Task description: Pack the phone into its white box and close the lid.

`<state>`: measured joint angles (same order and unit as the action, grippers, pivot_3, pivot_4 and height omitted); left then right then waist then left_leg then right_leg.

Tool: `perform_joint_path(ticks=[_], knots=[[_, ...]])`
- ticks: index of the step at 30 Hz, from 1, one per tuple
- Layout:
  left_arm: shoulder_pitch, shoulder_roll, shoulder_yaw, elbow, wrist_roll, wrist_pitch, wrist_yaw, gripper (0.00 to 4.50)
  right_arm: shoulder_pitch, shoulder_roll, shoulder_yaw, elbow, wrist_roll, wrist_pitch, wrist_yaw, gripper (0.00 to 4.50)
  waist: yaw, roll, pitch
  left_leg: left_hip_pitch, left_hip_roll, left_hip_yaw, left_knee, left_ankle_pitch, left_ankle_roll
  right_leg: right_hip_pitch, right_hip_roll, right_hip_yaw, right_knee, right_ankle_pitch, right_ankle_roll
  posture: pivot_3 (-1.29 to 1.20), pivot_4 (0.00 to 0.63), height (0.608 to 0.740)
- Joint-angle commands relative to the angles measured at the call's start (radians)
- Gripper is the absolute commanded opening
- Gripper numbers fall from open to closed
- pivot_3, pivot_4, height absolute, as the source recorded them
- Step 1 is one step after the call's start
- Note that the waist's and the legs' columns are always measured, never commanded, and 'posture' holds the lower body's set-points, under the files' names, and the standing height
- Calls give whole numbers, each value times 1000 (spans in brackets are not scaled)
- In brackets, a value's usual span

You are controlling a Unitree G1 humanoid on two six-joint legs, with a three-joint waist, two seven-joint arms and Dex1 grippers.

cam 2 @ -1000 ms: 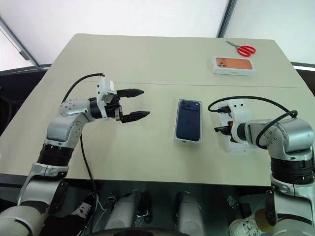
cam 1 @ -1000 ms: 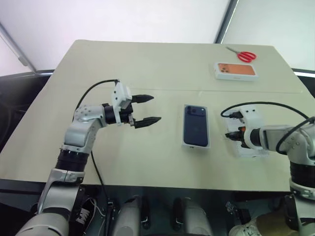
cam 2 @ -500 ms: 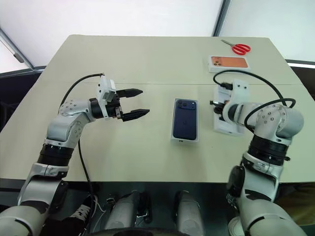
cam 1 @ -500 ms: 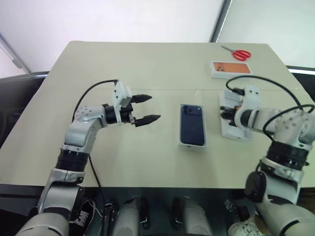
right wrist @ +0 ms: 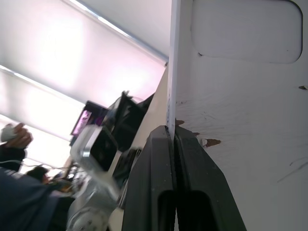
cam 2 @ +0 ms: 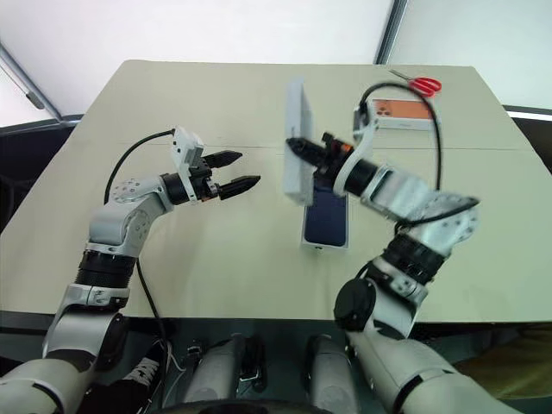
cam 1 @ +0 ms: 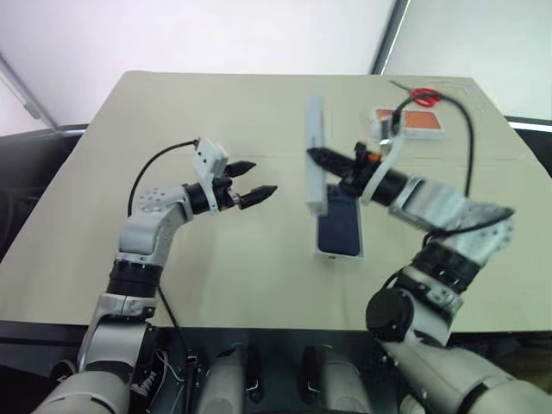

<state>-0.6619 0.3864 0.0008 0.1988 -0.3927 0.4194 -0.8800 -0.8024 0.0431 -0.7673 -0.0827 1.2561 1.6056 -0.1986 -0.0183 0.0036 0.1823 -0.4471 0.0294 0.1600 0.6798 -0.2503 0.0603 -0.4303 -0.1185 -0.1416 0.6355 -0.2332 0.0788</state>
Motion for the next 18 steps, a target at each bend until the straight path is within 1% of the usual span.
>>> perform_joint_path(ticks=[1, 3, 4, 5, 6, 8, 9, 10, 11, 14, 16, 18], knots=[[-9, 1, 33, -39, -24, 13, 19, 4237, 6, 0, 61, -16, 261, -79, -142, 18, -2, 0, 0, 0, 0, 0, 0, 0, 0, 0, 0, 0, 0, 0, 0, 0, 150, 738], [1, -7, 42, -52, -44, 35, 27, 3611, 73, -34, 149, -16, 398, -142, -215, 0, -2, 0, 0, 0, 0, 0, 0, 0, 0, 0, 0, 0, 0, 0, 0, 0, 150, 738], [7, -11, 39, -59, -43, 36, 31, 3182, 111, -54, 183, -13, 436, -171, -253, 0, 0, 0, 0, 1, 0, 0, 0, 0, 0, 0, 0, 0, 0, 0, 0, 0, 150, 738], [12, -16, 37, -63, -46, 45, 35, 2652, 148, -79, 218, -12, 465, -196, -270, 0, 1, -1, -1, 1, 0, 0, 0, 0, 0, 1, 0, 0, 0, 0, 0, 0, 150, 738], [16, -20, 35, -68, -54, 56, 35, 2000, 180, -107, 255, -13, 503, -227, -285, 0, 1, -1, 0, 2, 0, 0, -1, 0, 0, 2, 0, 0, -1, 0, 0, 0, 150, 738], [27, -31, 28, -80, -54, 58, 47, 1122, 238, -152, 338, -17, 594, -298, -327, 0, 0, 0, 0, 1, -1, 0, -1, 0, 1, 2, 0, 0, -2, 0, 0, 0, 150, 738], [32, -39, 27, -85, -54, 61, 55, 538, 262, -170, 375, -25, 630, -338, -346, 0, -1, 0, 0, 1, -1, 0, -1, -1, 1, 2, 0, 1, -2, 0, 0, 0, 150, 738], [37, -50, 25, -89, -54, 66, 64, 135, 283, -181, 408, -35, 648, -369, -360, 0, -1, 0, 0, 1, -1, 0, -1, -1, 1, 2, 0, 1, -2, 0, 0, 0, 150, 738], [42, -61, 22, -93, -50, 62, 73, 21, 298, -194, 438, -45, 660, -399, -368, 0, -1, 0, 0, 1, 0, 0, 0, -1, 1, 2, 0, 1, -2, 0, 0, 0, 150, 738], [58, -81, 2, -111, -32, 57, 88, 21, 315, -222, 496, -59, 705, -498, -388, 0, -2, 0, 0, 2, 1, 0, -1, 0, 1, 2, 1, 1, -1, 0, 0, 0, 150, 738], [69, -94, -5, -126, -50, 89, 88, 21, 315, -231, 522, -59, 704, -552, -392, 0, 0, -1, 0, 2, 1, 0, -1, 0, 1, 1, 1, 1, -2, 0, 0, 0, 150, 738], [88, -104, -27, -145, -46, 97, 88, 21, 315, -244, 540, -60, 669, -586, -369, 0, 1, 0, 0, 2, 0, 0, -1, -1, 1, 1, 1, 1, -2, 0, 0, 0, 150, 738]])
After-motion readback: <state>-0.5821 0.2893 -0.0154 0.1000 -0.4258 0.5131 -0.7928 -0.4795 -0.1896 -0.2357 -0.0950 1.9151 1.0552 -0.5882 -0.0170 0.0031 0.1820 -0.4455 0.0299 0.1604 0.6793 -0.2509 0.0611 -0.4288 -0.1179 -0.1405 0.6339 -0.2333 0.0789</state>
